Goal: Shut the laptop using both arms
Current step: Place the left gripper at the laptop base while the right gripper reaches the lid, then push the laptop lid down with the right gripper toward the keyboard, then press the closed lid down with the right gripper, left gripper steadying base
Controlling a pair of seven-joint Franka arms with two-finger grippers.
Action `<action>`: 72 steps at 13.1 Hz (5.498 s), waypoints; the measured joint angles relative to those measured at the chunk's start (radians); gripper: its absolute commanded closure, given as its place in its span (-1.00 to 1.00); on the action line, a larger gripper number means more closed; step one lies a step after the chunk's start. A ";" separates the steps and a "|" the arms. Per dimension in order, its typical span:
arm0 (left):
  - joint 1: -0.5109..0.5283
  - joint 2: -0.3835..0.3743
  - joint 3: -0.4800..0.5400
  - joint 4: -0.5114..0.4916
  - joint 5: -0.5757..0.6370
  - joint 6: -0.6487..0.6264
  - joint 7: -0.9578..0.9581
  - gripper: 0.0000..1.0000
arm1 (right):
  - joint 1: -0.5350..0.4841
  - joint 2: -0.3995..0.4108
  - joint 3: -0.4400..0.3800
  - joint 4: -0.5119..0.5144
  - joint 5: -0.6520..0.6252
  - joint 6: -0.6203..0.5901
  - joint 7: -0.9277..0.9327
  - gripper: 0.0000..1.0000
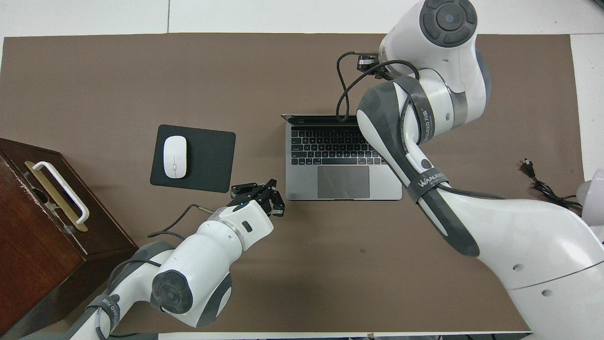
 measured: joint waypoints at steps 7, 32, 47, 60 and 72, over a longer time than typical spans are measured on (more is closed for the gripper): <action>-0.045 0.163 0.001 0.026 0.000 0.221 0.000 1.00 | 0.008 -0.023 0.000 -0.056 0.000 0.032 0.021 1.00; -0.097 0.282 0.002 0.060 0.000 0.259 0.087 1.00 | 0.035 -0.086 0.011 -0.173 0.091 -0.030 0.026 1.00; -0.074 0.283 0.010 0.059 0.001 0.263 0.126 1.00 | 0.031 -0.204 0.024 -0.447 0.163 -0.031 0.007 1.00; -0.073 0.284 0.010 0.058 0.001 0.267 0.132 1.00 | 0.013 -0.218 0.023 -0.504 0.163 0.004 -0.034 1.00; -0.073 0.285 0.009 0.058 0.001 0.269 0.132 1.00 | 0.013 -0.218 0.024 -0.556 0.163 0.072 -0.034 1.00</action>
